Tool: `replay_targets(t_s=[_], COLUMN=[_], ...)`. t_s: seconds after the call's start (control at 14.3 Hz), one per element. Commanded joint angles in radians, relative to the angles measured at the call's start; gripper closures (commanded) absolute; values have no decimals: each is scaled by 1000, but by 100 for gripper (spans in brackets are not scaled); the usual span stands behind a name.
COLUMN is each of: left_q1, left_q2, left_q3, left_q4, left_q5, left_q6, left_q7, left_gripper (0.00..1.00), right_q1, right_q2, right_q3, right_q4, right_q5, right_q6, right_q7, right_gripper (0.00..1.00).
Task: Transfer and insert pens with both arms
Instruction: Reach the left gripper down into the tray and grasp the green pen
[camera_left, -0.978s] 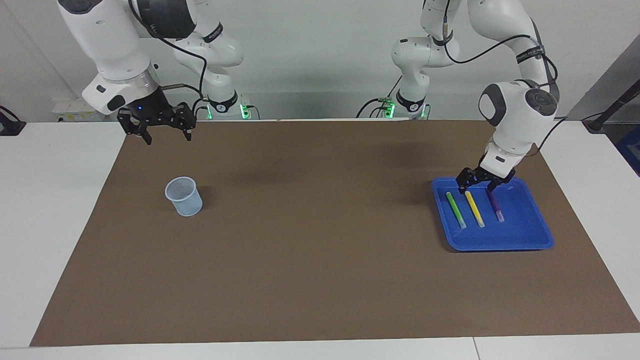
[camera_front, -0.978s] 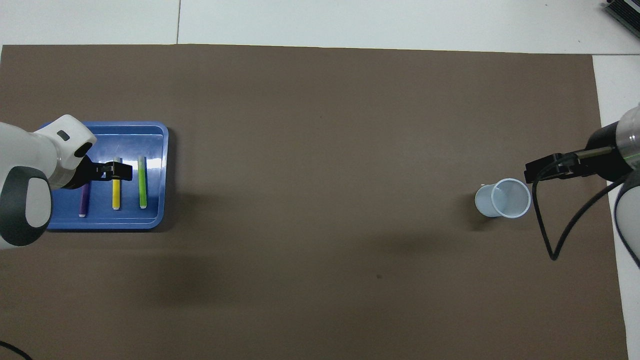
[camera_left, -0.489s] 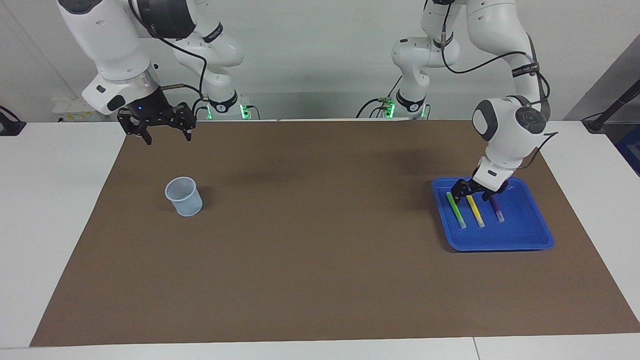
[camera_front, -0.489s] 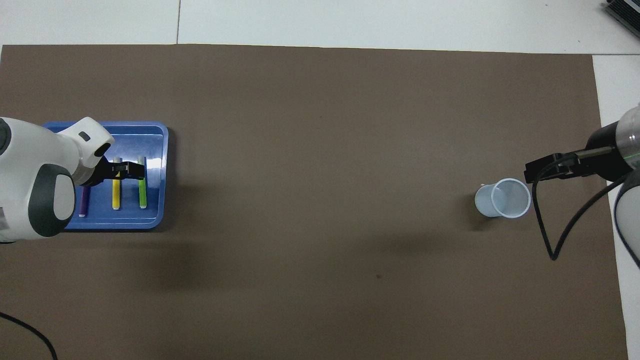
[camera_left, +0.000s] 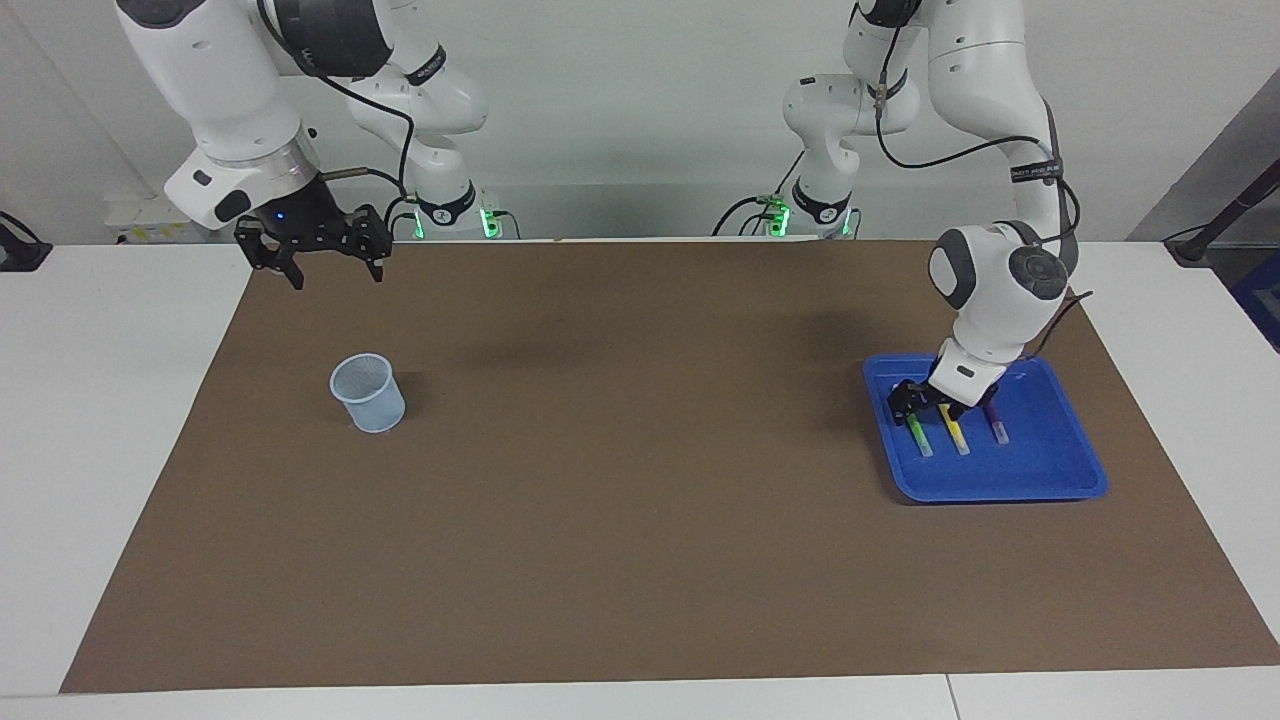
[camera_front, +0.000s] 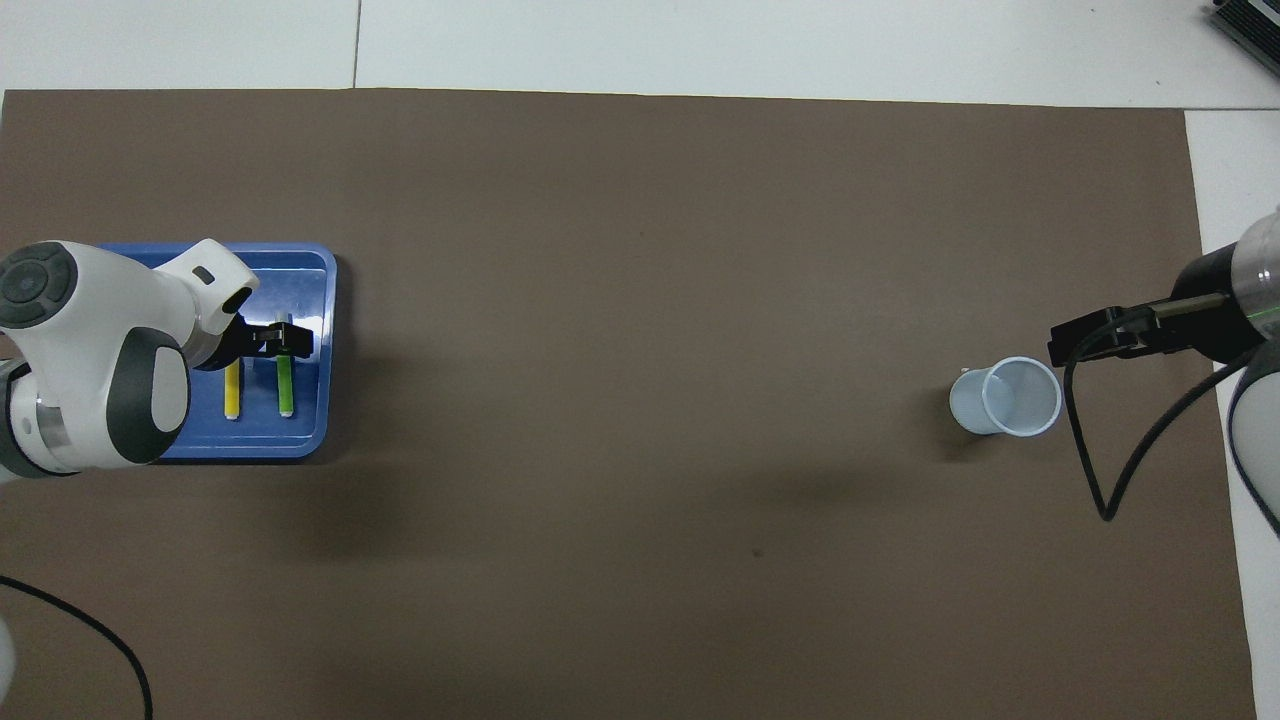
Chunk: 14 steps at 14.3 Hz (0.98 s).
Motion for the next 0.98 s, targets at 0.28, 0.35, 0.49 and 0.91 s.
replay_targets(t_s=[0.28, 0.35, 0.49, 0.91], left_q1=[-11, -11, -11, -14], left_q2=[27, 27, 27, 27], left_q3=[8, 8, 8, 10], left_q4=[-26, -31, -48, -52], left_q5=[-15, -14, -14, -15], left_q6=[86, 91, 117, 120], left_q7=[-8, -8, -9, -20], left_gripper=[20, 26, 43, 100], right_q1=[-8, -8, -3, -13], right_q2=[-10, -10, -14, -17], right_q3=[2, 2, 5, 5], right_q4=[-5, -5, -9, -8], right_q5=[-2, -2, -2, -2], right_q6=[-2, -4, -10, -5], right_q7=[-13, -13, -13, -14], right_gripper=[0, 0, 0, 0])
